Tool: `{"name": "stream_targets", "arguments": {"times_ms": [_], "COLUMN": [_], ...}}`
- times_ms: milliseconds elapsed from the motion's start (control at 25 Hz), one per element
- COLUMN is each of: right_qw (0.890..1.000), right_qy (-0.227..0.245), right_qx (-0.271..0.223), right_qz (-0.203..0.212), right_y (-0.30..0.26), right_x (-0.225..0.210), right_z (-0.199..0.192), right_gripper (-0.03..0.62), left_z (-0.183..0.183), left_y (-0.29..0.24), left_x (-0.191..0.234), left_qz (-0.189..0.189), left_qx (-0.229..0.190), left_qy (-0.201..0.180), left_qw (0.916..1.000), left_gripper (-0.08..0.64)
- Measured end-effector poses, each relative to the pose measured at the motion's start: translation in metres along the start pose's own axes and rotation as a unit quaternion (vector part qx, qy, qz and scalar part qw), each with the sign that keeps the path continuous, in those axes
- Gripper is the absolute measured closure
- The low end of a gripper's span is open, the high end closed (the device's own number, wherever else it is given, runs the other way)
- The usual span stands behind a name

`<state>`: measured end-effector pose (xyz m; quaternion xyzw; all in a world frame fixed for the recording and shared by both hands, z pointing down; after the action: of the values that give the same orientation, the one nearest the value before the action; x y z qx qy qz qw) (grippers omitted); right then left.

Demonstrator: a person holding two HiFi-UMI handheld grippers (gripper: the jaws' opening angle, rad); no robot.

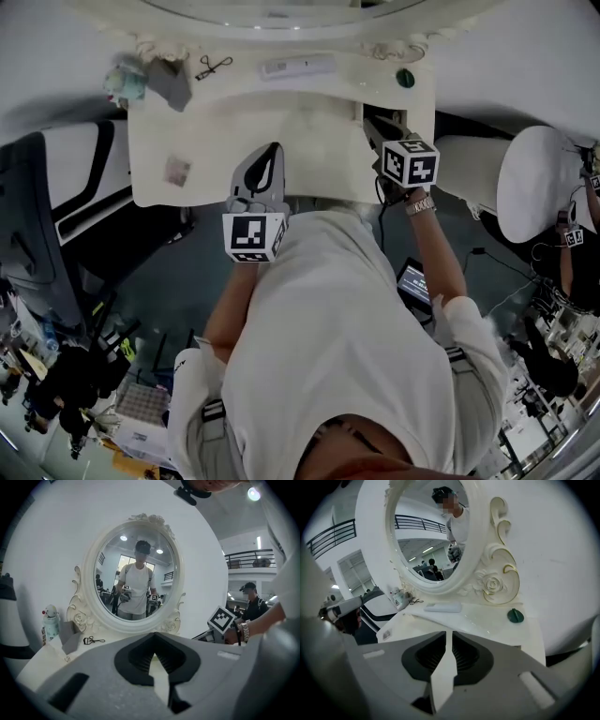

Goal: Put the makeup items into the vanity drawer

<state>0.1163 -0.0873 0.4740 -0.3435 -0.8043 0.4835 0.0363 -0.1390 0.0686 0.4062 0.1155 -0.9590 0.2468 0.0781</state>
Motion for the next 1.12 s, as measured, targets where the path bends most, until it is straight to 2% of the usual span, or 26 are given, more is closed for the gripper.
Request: {"name": "stream_targets", "arguments": {"times_ms": [280, 480, 640, 880, 1120], "right_qw": [0.996, 0.988, 0.981, 0.961, 0.953], "right_qy": [0.055, 0.109, 0.122, 0.129, 0.126], "right_qx": [-0.073, -0.108, -0.147, -0.24, -0.269], "right_qz": [0.007, 0.003, 0.022, 0.053, 0.062], "right_y": [0.026, 0.044, 0.065, 0.103, 0.124], "right_x": [0.065, 0.112, 0.149, 0.199, 0.216], "right_z": [0.02, 0.042, 0.052, 0.054, 0.035], "right_gripper": [0.586, 0.586, 0.586, 0.586, 0.586], "left_z": [-0.001, 0.003, 0.004, 0.004, -0.006], "left_y": [0.02, 0.035, 0.043, 0.053, 0.062], "left_x": [0.021, 0.034, 0.037, 0.041, 0.044], "left_qz": [-0.009, -0.01, -0.014, -0.014, -0.011], "left_qx": [-0.011, -0.023, -0.028, -0.032, -0.022], "left_qy": [-0.02, -0.022, -0.024, -0.027, -0.026], "left_qw": [0.9997, 0.9994, 0.9992, 0.999, 0.9993], "left_gripper": [0.554, 0.554, 0.554, 0.554, 0.554]}}
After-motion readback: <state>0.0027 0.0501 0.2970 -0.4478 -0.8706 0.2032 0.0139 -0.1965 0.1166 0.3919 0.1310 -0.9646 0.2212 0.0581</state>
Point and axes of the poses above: the fingertips, and each gripper's own axes: y backward along the fingers, x to its left, z out of its top, the point moved 10 cm from there along y, backward along the fingers, and after that the axes turned 10 degrees about x, right-handed, at the moved point
